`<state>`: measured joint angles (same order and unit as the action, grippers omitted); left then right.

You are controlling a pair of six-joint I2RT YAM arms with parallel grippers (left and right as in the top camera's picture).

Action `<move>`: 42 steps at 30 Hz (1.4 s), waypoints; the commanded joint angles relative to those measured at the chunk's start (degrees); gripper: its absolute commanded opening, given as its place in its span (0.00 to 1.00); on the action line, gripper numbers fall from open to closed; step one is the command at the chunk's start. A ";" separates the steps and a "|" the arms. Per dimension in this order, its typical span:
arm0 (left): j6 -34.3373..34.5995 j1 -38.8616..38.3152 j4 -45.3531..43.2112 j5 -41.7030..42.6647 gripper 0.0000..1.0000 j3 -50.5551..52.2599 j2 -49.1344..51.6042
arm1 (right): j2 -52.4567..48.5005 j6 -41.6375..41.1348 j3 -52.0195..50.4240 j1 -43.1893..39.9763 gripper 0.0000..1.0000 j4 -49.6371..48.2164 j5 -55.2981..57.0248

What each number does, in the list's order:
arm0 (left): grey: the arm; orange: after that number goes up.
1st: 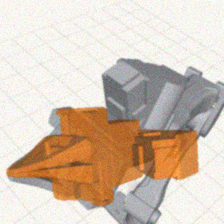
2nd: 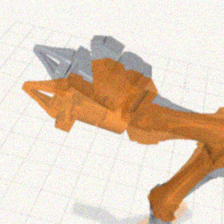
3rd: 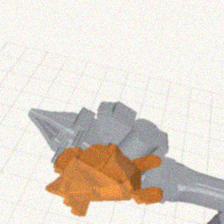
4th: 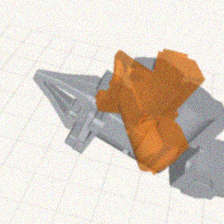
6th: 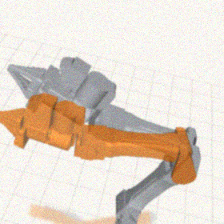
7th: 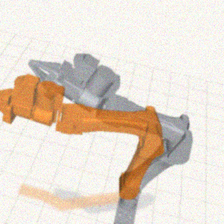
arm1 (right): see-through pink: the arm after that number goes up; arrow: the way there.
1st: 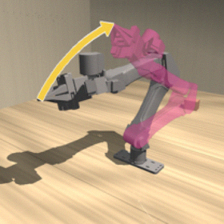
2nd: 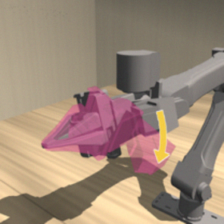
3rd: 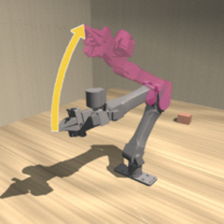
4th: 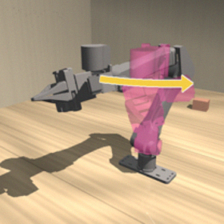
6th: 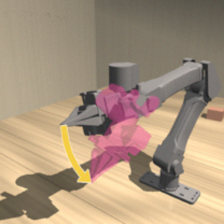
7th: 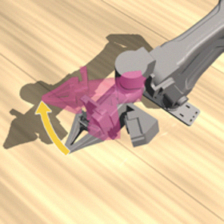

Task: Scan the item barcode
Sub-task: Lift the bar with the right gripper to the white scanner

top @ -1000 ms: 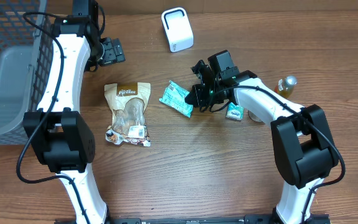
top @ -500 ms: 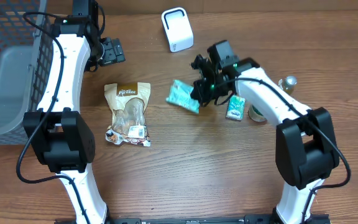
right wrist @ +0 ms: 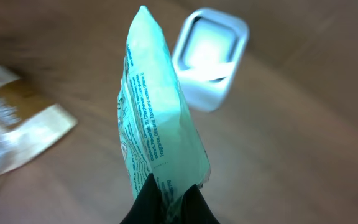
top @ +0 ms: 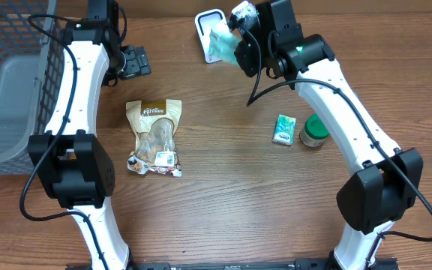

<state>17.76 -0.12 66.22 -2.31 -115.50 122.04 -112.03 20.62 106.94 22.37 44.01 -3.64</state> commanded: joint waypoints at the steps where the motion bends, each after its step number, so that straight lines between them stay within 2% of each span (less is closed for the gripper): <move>1: -1.07 -0.24 -0.04 -0.70 1.00 -0.74 -0.26 | 1.40 7.85 1.44 0.94 0.04 -3.45 9.92; 12: -1.07 -0.24 -0.04 -0.70 1.00 -0.74 -0.26 | -4.48 26.97 1.40 2.78 0.04 -17.42 23.89; 15: -1.07 -0.24 -0.04 -0.70 1.00 -0.74 -0.26 | -7.08 28.63 1.40 3.54 0.04 -22.95 26.95; 21: -1.07 -0.24 -0.04 -0.70 0.99 -0.74 -0.26 | -11.96 37.03 1.40 5.70 0.06 -32.63 32.70; 25: -1.07 -0.24 -0.04 -0.70 1.00 -0.74 -0.26 | -14.88 39.01 1.40 6.91 0.06 -38.03 36.00; 32: -1.07 -0.24 -0.04 -0.70 0.99 -0.74 -0.26 | -20.59 47.08 1.40 8.00 0.06 -44.30 41.27; 42: -1.07 -0.24 -0.04 -0.70 0.99 -0.74 -0.26 | -24.65 47.17 1.40 8.20 0.05 -49.07 42.07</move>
<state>17.76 -0.12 66.22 -2.44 -115.50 122.04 -135.96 67.37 106.94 30.46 -3.90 36.95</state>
